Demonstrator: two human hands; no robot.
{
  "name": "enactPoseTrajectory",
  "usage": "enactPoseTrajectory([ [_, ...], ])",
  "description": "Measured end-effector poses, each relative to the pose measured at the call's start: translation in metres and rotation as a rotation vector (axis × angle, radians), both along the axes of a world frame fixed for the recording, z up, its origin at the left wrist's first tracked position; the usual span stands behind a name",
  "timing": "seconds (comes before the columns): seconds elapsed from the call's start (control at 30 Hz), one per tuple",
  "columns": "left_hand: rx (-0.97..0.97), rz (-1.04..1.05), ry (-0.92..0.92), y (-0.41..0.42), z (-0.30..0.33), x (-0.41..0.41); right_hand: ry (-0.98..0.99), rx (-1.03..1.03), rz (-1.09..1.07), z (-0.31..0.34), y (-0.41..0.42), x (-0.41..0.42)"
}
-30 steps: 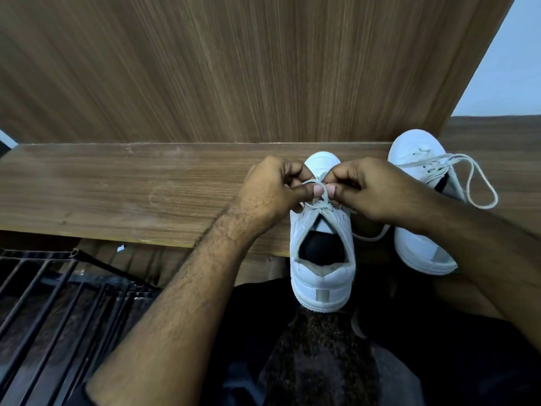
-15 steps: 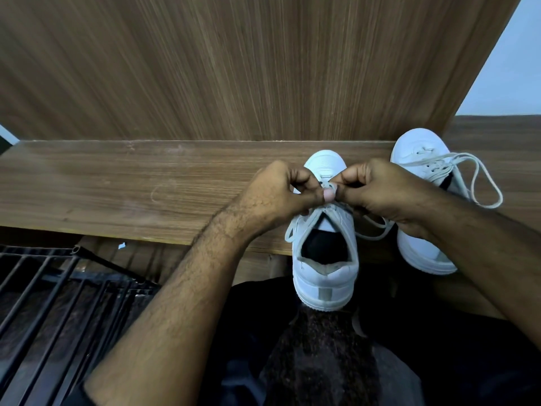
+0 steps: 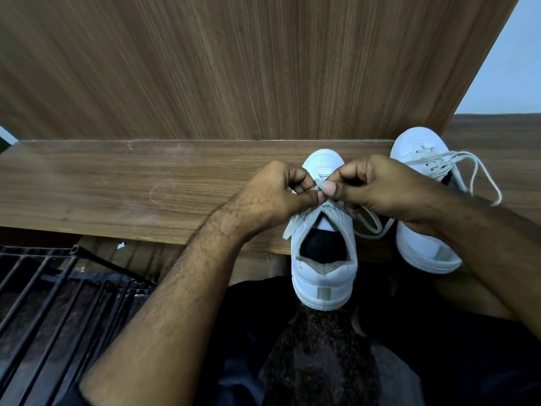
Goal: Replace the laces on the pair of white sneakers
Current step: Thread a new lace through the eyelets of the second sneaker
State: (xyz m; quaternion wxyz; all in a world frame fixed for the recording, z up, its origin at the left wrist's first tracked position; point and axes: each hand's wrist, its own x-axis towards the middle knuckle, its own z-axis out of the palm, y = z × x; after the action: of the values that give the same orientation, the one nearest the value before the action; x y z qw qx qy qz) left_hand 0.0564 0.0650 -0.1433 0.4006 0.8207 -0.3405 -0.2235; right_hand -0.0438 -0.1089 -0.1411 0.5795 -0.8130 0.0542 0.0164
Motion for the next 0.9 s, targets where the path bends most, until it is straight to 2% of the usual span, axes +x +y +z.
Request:
enactPoseTrajectory([
  [0.1, 0.007, -0.005, 0.012, 0.000, 0.000, -0.001, -0.025, -0.131, -0.047, -0.005, 0.000, 0.004],
  [0.27, -0.124, 0.054, 0.087, 0.000, 0.003, -0.004, 0.075, -0.137, -0.072, -0.008, 0.005, 0.007],
  [0.47, -0.102, -0.060, -0.059, -0.002, 0.004, -0.005, 0.101, -0.088, -0.073, -0.008, 0.004, 0.006],
  [0.7, -0.011, -0.033, -0.148, -0.002, 0.007, -0.006, 0.076, -0.063, -0.083, -0.010, 0.002, 0.007],
  [0.77, -0.026, -0.006, -0.113, -0.002, 0.006, -0.007, 0.056, -0.107, -0.049, -0.008, -0.001, 0.005],
  [0.9, -0.064, 0.085, -0.084, 0.002, 0.006, -0.003, 0.061, -0.371, 0.044, -0.007, -0.011, 0.001],
])
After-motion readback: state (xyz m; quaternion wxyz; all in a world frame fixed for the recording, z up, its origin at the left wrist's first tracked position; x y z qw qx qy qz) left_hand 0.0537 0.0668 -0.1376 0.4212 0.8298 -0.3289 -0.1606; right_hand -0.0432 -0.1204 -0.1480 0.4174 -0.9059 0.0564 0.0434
